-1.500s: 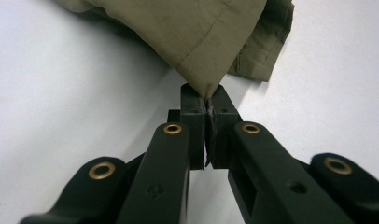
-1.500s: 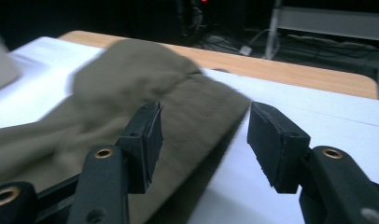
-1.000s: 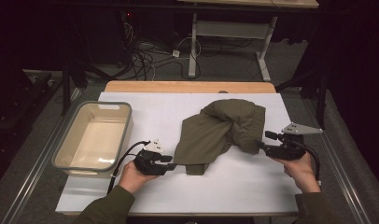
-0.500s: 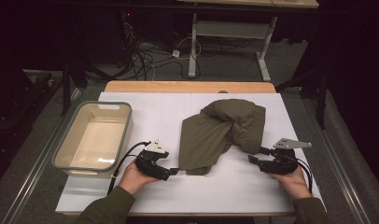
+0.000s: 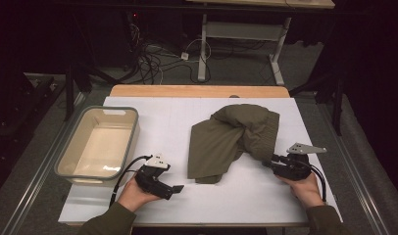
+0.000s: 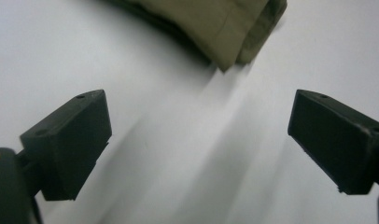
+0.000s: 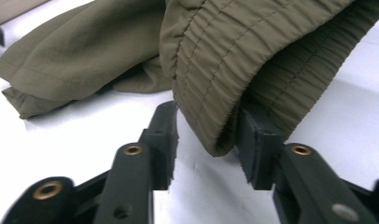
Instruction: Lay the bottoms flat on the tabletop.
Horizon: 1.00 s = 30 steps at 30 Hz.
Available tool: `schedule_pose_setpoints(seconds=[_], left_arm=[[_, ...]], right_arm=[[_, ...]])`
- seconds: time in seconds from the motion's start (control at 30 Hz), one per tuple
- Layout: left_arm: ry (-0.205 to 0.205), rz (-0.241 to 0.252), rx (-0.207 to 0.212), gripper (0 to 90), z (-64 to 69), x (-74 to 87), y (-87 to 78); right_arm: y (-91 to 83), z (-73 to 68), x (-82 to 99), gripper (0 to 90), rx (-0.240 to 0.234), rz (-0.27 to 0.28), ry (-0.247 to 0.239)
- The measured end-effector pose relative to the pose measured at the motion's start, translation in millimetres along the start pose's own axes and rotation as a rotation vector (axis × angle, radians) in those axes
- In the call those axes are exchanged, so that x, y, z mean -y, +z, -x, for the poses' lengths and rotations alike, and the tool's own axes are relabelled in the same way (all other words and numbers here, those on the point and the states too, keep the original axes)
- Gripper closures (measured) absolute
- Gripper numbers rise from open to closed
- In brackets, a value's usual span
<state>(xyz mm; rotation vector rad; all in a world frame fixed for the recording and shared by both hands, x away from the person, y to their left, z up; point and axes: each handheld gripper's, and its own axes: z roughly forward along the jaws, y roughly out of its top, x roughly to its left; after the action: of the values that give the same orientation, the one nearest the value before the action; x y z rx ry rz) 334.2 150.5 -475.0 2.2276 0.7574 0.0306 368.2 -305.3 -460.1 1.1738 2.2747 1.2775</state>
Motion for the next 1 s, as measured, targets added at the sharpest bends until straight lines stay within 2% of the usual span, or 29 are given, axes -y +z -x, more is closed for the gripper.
schedule_pose_setpoints(seconds=[0.07, 0.2, 0.37, 0.63, 0.83, 1.0], left_arm=[[-0.004, 0.0, -0.006, 5.5, 0.2, 2.8, -1.2], [-0.015, 0.015, -0.006, 5.4, -3.6, 2.2, 0.3], [-0.018, 0.011, -0.014, 2.1, -5.4, 1.9, 2.9], [-0.02, 0.03, -0.019, 2.1, -6.5, 1.6, 0.5], [-0.021, 0.029, -0.018, 2.2, -5.7, 1.4, 0.9], [-0.005, 0.029, -0.013, 2.5, -4.3, -0.6, 1.2]], right_arm=[[-0.1, 0.4, -0.2, 67.8, 0.012, 0.002, -0.008], [-1.4, 1.4, -1.5, 76.0, 0.004, 0.014, -0.009], [-4.9, 0.4, -4.2, 83.5, 0.006, 0.028, -0.037], [-12.4, -0.6, -13.2, 85.2, 0.018, 0.075, -0.054], [-18.9, 2.1, -23.2, 85.6, 0.047, 0.125, -0.058], [-21.0, 2.4, -31.5, 85.6, 0.051, 0.157, -0.065]])
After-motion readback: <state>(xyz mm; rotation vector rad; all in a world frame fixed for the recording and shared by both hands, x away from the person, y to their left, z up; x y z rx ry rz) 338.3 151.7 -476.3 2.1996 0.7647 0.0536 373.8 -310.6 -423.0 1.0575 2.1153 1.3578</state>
